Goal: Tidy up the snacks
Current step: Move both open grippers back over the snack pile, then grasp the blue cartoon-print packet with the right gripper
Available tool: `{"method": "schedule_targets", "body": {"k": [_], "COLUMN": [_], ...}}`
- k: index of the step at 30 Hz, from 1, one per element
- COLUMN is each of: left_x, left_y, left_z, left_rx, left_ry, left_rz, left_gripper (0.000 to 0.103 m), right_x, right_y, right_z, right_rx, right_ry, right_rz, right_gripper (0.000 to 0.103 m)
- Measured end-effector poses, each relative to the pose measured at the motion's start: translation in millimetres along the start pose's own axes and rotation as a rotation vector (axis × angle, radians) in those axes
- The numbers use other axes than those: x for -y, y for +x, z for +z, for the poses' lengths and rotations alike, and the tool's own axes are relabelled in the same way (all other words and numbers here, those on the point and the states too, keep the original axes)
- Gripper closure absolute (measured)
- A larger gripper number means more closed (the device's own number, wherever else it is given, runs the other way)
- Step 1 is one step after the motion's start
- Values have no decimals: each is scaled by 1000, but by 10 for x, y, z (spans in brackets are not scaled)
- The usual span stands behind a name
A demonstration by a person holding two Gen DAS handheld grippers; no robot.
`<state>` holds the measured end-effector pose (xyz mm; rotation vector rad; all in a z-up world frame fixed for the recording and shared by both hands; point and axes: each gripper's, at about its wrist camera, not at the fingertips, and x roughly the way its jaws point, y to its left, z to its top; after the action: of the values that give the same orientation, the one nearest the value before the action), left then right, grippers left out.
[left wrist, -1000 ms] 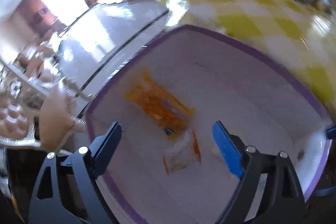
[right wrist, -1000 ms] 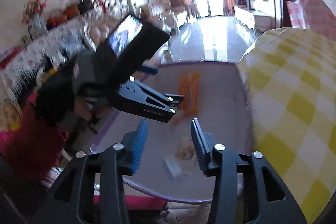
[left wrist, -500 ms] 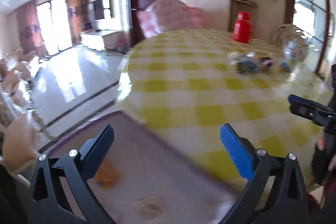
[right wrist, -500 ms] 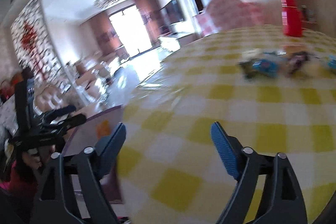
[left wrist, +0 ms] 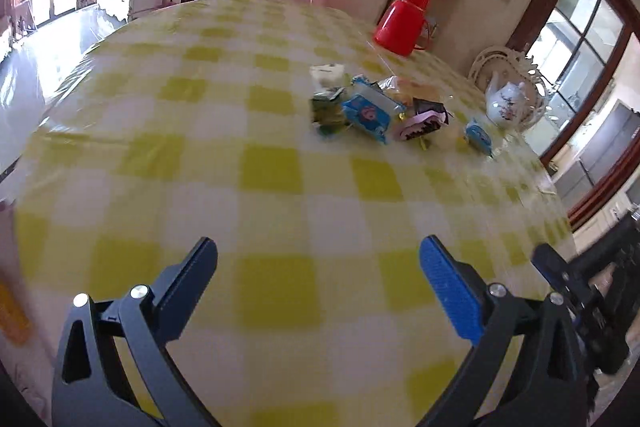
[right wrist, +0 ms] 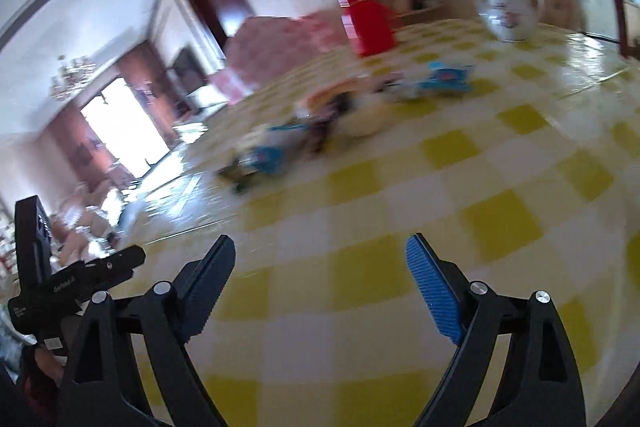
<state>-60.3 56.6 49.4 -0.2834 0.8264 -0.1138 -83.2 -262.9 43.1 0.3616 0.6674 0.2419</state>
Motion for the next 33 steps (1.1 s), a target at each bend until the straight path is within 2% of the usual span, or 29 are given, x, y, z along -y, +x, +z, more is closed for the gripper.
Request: {"method": "schedule_targets", "body": {"k": [4, 9, 13, 18, 22, 24, 28, 33], "left_x": [437, 854, 1089, 1321, 1422, 1436, 1365, 1286], "left_y": [399, 856, 1140, 1282, 1274, 1279, 1257, 1299], "left_z": [143, 305, 501, 754, 757, 745, 769, 772], "left_rx": [42, 30, 64, 200, 307, 307, 300, 248], "left_ry": [38, 60, 36, 45, 151, 186, 145, 104], "left_rz": [33, 0, -24, -56, -68, -67, -79, -81], "left_gripper": [2, 2, 2, 2, 2, 2, 2, 2], "right_x": [417, 913, 1155, 1331, 1408, 1387, 1377, 1316], "right_y": [220, 471, 704, 1071, 1418, 1608, 2016, 2426], "right_z": [245, 531, 765, 1118, 1445, 1580, 1800, 1950], "right_rx": [-17, -24, -22, -2, 11, 4, -27, -118], "right_ry": [70, 204, 246, 275, 314, 294, 268, 198], "right_rz": [-85, -165, -224, -266, -259, -286, -354, -457], "right_gripper": [18, 18, 18, 18, 15, 15, 15, 15]}}
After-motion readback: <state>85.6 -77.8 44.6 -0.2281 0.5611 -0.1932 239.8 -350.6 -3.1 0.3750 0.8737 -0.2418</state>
